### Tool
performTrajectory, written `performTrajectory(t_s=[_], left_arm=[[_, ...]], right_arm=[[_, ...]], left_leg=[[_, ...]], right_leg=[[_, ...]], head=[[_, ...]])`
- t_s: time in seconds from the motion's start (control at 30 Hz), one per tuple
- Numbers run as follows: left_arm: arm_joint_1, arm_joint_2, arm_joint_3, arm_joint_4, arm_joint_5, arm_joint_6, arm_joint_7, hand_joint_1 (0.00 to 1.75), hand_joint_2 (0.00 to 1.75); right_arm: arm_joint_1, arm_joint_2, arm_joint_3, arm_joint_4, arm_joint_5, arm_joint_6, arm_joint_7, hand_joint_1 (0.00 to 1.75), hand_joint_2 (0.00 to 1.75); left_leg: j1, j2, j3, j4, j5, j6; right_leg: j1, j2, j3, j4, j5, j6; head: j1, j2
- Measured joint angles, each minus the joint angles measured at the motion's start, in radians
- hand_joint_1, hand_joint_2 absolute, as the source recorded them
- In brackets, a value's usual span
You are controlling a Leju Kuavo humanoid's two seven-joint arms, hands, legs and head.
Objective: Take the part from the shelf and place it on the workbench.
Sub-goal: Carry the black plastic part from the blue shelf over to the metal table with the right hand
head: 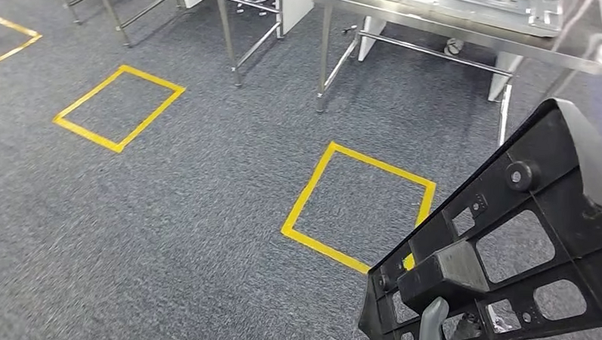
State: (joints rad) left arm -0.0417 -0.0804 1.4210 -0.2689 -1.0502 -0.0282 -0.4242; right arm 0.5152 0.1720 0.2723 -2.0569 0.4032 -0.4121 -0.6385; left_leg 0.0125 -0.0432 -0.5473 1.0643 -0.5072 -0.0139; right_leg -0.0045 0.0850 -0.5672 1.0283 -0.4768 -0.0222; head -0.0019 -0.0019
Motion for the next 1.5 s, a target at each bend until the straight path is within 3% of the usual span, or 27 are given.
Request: performTrajectory(t_s=[0.07, 0.13, 0.2, 0.27, 0.33, 0.37, 0.4, 0.5, 0.57, 0.63, 0.7, 0.77, 0.83, 0.87, 0.9, 0.97, 1.0, 1.03, 1.13, 1.2, 1.27, 1.33, 1.4, 1.43, 1.5], left_arm=[[-0.001, 0.0, 0.0, 0.0, 0.0, 0.0, -0.001, 0.0, 0.0], [-0.004, -0.003, 0.0, 0.0, 0.0, -0.002, -0.001, 0.0, 0.0], [-0.007, -0.006, 0.0, 0.0, 0.001, -0.003, -0.002, 0.0, 0.0], [-0.005, -0.007, 0.0, 0.0, 0.002, -0.003, -0.003, 0.0, 0.0], [-0.002, -0.008, 0.0, 0.0, 0.003, -0.003, -0.003, 0.0, 0.0], [-0.001, -0.008, 0.0, 0.0, 0.004, -0.004, -0.003, 0.0, 0.0], [-0.001, -0.009, 0.0, 0.0, 0.004, -0.005, -0.003, 0.0, 0.0], [-0.002, -0.014, 0.001, 0.0, 0.004, -0.013, -0.004, 0.0, 0.0], [-0.005, -0.016, 0.003, 0.0, 0.004, -0.019, -0.005, 0.0, 0.0], [-0.011, -0.017, 0.005, 0.0, 0.004, -0.023, -0.006, 0.0, 0.0], [-0.013, -0.017, 0.006, 0.0, 0.004, -0.024, -0.008, 0.0, 0.0], [-0.009, -0.017, 0.01, 0.0, 0.004, -0.025, -0.009, 0.0, 0.0], [-0.002, -0.017, 0.013, 0.0, 0.003, -0.025, -0.009, 0.0, 0.0], [0.002, -0.017, 0.014, 0.0, 0.003, -0.025, -0.009, 0.0, 0.0], [0.004, -0.018, 0.014, 0.0, 0.003, -0.026, -0.009, 0.0, 0.0], [0.007, -0.017, 0.014, 0.0, 0.002, -0.026, -0.009, 0.0, 0.0], [0.007, -0.017, 0.014, 0.0, 0.001, -0.026, -0.009, 0.0, 0.0], [0.006, -0.016, 0.015, 0.0, -0.001, -0.026, -0.008, 0.0, 0.0], [0.003, -0.016, 0.015, 0.0, -0.007, -0.025, -0.008, 0.0, 0.0], [0.003, -0.016, 0.015, 0.0, -0.01, -0.025, -0.008, 0.0, 0.0], [0.004, -0.016, 0.015, 0.0, -0.012, -0.025, -0.007, 0.0, 0.0], [0.003, -0.016, 0.015, 0.0, -0.015, -0.025, -0.003, 0.0, 0.0], [0.005, -0.015, 0.015, 0.0, -0.017, -0.025, 0.002, 0.0, 0.0], [0.005, -0.015, 0.015, 0.0, -0.018, -0.025, 0.005, 0.0, 0.0], [0.006, -0.015, 0.015, 0.0, -0.021, -0.024, 0.009, 0.0, 0.0]], right_arm=[[0.001, 0.0, 0.001, 0.0, 0.0, -0.001, 0.001, 1.75, 1.75], [0.003, 0.0, 0.001, 0.0, 0.003, -0.001, 0.002, 1.75, 1.75], [0.003, -0.001, 0.001, 0.0, 0.008, -0.001, 0.003, 1.75, 1.75], [0.001, -0.003, 0.001, 0.0, 0.012, -0.002, 0.004, 1.75, 1.75], [0.001, -0.005, 0.001, 0.0, 0.013, -0.002, 0.006, 1.75, 1.75], [0.002, -0.006, 0.001, 0.0, 0.015, -0.003, 0.007, 1.75, 1.75], [0.002, -0.007, 0.001, 0.0, 0.017, -0.003, 0.009, 1.75, 1.75], [0.002, -0.008, 0.001, 0.0, 0.044, -0.025, 0.034, 1.75, 1.75], [0.005, -0.008, -0.002, 0.001, 0.081, -0.057, 0.066, 1.75, 1.75], [0.012, -0.006, -0.009, 0.001, 0.104, -0.082, 0.095, 1.75, 1.75], [0.014, -0.003, -0.017, 0.001, 0.113, -0.1, 0.121, 1.75, 1.75], [0.014, 0.003, -0.03, 0.003, 0.122, -0.115, 0.144, 1.75, 1.75], [0.014, 0.006, -0.047, 0.006, 0.126, -0.123, 0.16, 1.75, 1.75], [0.014, 0.007, -0.053, 0.007, 0.126, -0.125, 0.164, 1.75, 1.75], [0.014, 0.007, -0.058, 0.008, 0.126, -0.126, 0.167, 1.75, 1.75], [0.014, 0.01, -0.069, 0.008, 0.126, -0.131, 0.17, 1.75, 1.75], [0.013, 0.013, -0.076, 0.008, 0.126, -0.135, 0.171, 1.75, 1.75], [0.012, 0.016, -0.086, 0.007, 0.125, -0.139, 0.172, 1.75, 1.75], [0.006, 0.022, -0.118, 0.003, 0.13, -0.151, 0.175, 1.75, 1.75], [-0.001, 0.026, -0.138, 0.0, 0.144, -0.16, 0.181, 1.75, 1.75], [-0.013, 0.03, -0.164, -0.002, 0.156, -0.17, 0.19, 1.75, 1.75], [-0.025, 0.034, -0.193, -0.003, 0.158, -0.183, 0.199, 1.75, 1.75], [-0.036, 0.04, -0.221, -0.002, 0.157, -0.203, 0.205, 1.75, 1.75], [-0.042, 0.045, -0.234, -0.002, 0.155, -0.215, 0.206, 1.75, 1.75], [-0.054, 0.055, -0.257, -0.002, 0.148, -0.237, 0.206, 1.75, 1.75]], left_leg=[[-0.002, -0.017, 0.017, -0.047, 0.005, 0.006], [-0.001, 0.002, 0.02, -0.055, 0.01, 0.015], [0.002, 0.024, 0.023, -0.064, 0.018, 0.029], [0.002, 0.047, 0.022, -0.067, 0.021, 0.037], [0.0, 0.072, 0.021, -0.067, 0.02, 0.038], [0.0, 0.085, 0.022, -0.067, 0.018, 0.037], [0.0, 0.096, 0.024, -0.067, 0.016, 0.035], [-0.003, 0.121, 0.033, -0.066, 0.005, 0.022], [-0.006, 0.132, 0.038, -0.068, -0.004, 0.01], [-0.006, 0.142, 0.047, -0.072, -0.012, -0.003], [-0.004, 0.118, 0.045, -0.041, -0.033, -0.013], [-0.001, 0.074, -0.01, 0.074, -0.085, -0.018], [-0.001, 0.055, -0.093, 0.207, -0.123, -0.02], [-0.001, 0.053, -0.118, 0.234, -0.115, -0.02], [-0.001, 0.053, -0.125, 0.221, -0.084, -0.018], [-0.001, 0.052, -0.094, 0.103, 0.012, -0.01], [-0.004, 0.051, -0.075, 0.046, 0.045, -0.005], [-0.008, 0.051, -0.058, 0.005, 0.059, 0.002], [-0.012, 0.05, -0.037, -0.033, 0.039, 0.021], [-0.007, 0.049, -0.015, -0.053, 0.034, 0.032], [-0.004, 0.049, 0.01, -0.069, 0.025, 0.04], [-0.003, 0.049, 0.032, -0.074, 0.009, 0.041], [-0.002, 0.047, 0.06, -0.074, -0.012, 0.038], [-0.001, 0.047, 0.078, -0.074, -0.025, 0.036], [0.0, 0.047, 0.111, -0.073, -0.052, 0.028]], right_leg=[[-0.001, 0.02, -0.006, 0.002, 0.002, 0.011], [-0.004, 0.03, -0.012, 0.003, 0.005, 0.024], [-0.003, -0.008, -0.03, 0.04, -0.023, 0.035], [-0.003, -0.059, -0.08, 0.147, -0.086, 0.043], [-0.009, -0.075, -0.131, 0.255, -0.127, 0.05], [-0.011, -0.079, -0.137, 0.267, -0.122, 0.053], [-0.012, -0.084, -0.122, 0.239, -0.097, 0.054], [-0.008, -0.131, -0.018, 0.044, -0.015, 0.045], [0.0, -0.146, 0.006, -0.006, -0.014, 0.031], [0.001, -0.132, 0.009, -0.01, -0.018, 0.017], [-0.004, -0.12, 0.02, -0.019, -0.019, 0.004], [-0.006, -0.11, 0.033, -0.023, -0.024, -0.007], [-0.005, -0.098, 0.047, -0.023, -0.036, -0.012], [-0.004, -0.09, 0.056, -0.023, -0.044, -0.012], [-0.004, -0.083, 0.068, -0.023, -0.052, -0.011], [-0.004, -0.073, 0.097, -0.023, -0.074, -0.006], [-0.003, -0.07, 0.108, -0.023, -0.084, -0.002], [-0.002, -0.067, 0.115, -0.023, -0.093, 0.004], [-0.002, -0.065, 0.122, -0.021, -0.095, 0.026], [-0.003, -0.069, 0.103, 0.024, -0.089, 0.037], [-0.006, -0.074, 0.035, 0.132, -0.109, 0.046], [-0.011, -0.076, -0.054, 0.235, -0.155, 0.055], [-0.015, -0.078, -0.104, 0.248, -0.168, 0.057], [-0.017, -0.08, -0.109, 0.21, -0.142, 0.057], [-0.018, -0.087, -0.1, 0.102, -0.035, 0.055]], head=[[0.0, 0.0], [0.0, 0.0], [0.005, 0.0], [0.01, 0.0], [0.01, 0.0], [0.01, 0.0], [0.01, 0.0], [0.01, 0.0], [0.009, 0.0], [0.009, 0.0], [0.006, 0.0], [0.002, 0.0], [0.001, 0.0], [0.001, 0.0], [0.001, 0.0], [0.001, 0.0], [0.002, 0.0], [0.002, 0.0], [0.0, 0.0], [0.003, 0.0], [0.007, 0.0], [0.008, 0.0], [0.008, 0.0], [0.009, 0.0], [0.009, 0.0]])
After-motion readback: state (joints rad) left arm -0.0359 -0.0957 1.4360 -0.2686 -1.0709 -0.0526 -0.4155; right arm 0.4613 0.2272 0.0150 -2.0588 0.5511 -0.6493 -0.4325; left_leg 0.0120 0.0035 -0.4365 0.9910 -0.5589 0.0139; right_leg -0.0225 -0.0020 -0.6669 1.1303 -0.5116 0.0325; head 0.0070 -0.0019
